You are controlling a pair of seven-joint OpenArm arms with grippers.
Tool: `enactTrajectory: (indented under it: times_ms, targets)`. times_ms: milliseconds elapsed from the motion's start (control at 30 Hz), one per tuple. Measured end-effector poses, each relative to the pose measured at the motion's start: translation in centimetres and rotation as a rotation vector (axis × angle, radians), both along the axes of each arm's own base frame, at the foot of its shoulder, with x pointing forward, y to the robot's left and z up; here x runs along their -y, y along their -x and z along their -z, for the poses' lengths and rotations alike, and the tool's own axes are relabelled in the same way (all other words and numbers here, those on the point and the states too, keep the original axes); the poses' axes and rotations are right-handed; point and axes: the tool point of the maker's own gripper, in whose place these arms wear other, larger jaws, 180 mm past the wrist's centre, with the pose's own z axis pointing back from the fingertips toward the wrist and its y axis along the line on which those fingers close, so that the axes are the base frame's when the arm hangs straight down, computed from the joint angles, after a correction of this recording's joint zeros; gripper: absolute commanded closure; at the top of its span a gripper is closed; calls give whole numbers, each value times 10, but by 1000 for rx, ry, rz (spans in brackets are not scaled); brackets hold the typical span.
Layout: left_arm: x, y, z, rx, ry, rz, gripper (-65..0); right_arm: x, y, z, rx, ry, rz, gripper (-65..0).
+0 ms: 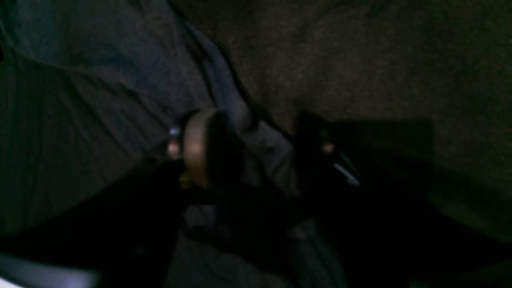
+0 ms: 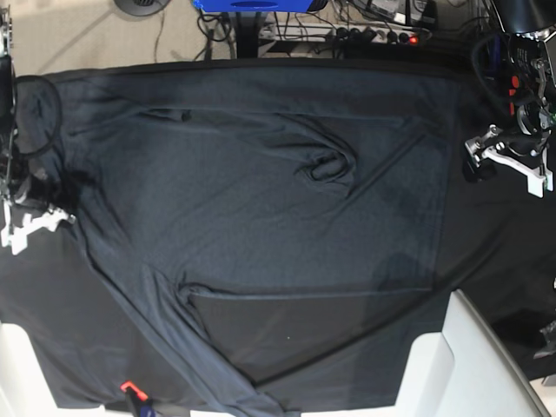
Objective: Fold the T-shirt properly
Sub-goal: 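Lower both grippers to the shirt's side edges near the sleeves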
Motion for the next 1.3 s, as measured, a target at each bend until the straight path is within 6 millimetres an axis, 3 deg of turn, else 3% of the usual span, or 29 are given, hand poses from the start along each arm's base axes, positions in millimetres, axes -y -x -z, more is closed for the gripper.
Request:
enactTrajectory:
  times_ms: [67,133,367,600,700,833,1033,1167,1300]
  targets:
    - [0,0,0,-1,0,0,-650,0,2,1,-5,-1,0,-65]
    - [0,1,0,-2,0,0,-650,-1,2,2,-7,-4,-1,-11]
    - [5,5,6,-10,14,-2,-650,22,0,-11,34,-22,95,-8]
    - [5,5,6,-10,13,-3,-650,-11,-1,-29,16,-62,-27,-6]
    - [5,4,5,-7,13,-3,-650,-14,8,-26,-32,-54,22,-5]
    - [5,5,6,-10,13,-1,-650,-42,30,-25,-63,-82,-20,-5]
    - [6,5,6,-10,14,-1,-650,-56,48,-22,-104,-97,-5,-5]
    - [5,5,6,-11,13,-2,-650,-57,71,-9,-161,-100,1,-5]
    - [5,5,6,-11,12,-1,-650,-39,78,-10,-142,-112,83,-8]
